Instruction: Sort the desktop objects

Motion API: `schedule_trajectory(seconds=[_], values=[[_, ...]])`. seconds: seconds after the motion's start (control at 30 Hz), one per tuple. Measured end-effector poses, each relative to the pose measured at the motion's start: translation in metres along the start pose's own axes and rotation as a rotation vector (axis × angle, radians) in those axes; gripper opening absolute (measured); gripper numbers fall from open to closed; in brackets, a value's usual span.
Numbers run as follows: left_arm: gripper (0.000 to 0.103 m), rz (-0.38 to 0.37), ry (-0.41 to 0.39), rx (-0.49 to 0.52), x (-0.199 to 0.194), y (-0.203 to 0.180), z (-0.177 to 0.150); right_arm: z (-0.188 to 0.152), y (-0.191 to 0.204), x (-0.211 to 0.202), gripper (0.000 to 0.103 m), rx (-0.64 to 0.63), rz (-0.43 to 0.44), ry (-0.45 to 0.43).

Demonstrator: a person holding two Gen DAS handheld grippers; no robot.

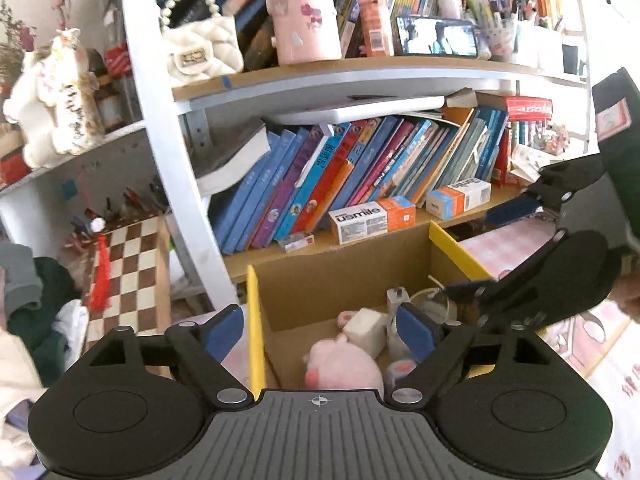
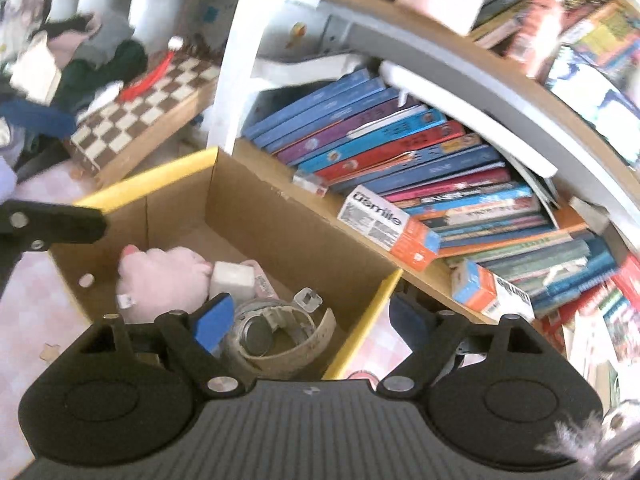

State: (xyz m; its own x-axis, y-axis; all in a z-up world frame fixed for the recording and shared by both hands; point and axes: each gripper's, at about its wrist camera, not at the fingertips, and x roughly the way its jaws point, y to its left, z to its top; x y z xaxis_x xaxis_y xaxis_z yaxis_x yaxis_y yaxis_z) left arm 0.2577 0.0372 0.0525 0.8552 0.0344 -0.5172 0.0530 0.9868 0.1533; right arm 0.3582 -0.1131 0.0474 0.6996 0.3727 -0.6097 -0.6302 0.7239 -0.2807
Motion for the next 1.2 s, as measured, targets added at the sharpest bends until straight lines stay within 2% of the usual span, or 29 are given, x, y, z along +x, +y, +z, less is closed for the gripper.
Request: schedule_trajectory(seconds=[0.33, 0.47, 0.57, 0.83, 1.07, 1.2], values=[[0.087, 0.029, 0.005, -0.056, -0.053, 0.012, -0.033, -0.028, 0.029, -0.061, 0.085, 0.139, -0.038, -0.028], [0.092, 0.061, 0.001, -0.096, -0.075, 0.010, -0.050, -0.045, 0.047, -0.084, 0.085, 0.202, -0.056, -0.033], [0.093, 0.059, 0.006, -0.116, -0.091, 0.005, -0.066, -0.061, 0.064, -0.102, 0.086, 0.244, -0.056, -0.031], [0.094, 0.050, 0.030, -0.117, -0.124, -0.007, -0.098, -0.106, 0.106, -0.143, 0.087, 0.293, -0.080, 0.022], [0.094, 0.032, 0.097, -0.140, -0.137, -0.014, -0.127, -0.139, 0.128, -0.160, 0.089, 0.375, -0.101, 0.089], [0.094, 0.019, 0.113, -0.126, -0.144, -0.020, -0.138, -0.149, 0.140, -0.168, 0.094, 0.413, -0.117, 0.100]])
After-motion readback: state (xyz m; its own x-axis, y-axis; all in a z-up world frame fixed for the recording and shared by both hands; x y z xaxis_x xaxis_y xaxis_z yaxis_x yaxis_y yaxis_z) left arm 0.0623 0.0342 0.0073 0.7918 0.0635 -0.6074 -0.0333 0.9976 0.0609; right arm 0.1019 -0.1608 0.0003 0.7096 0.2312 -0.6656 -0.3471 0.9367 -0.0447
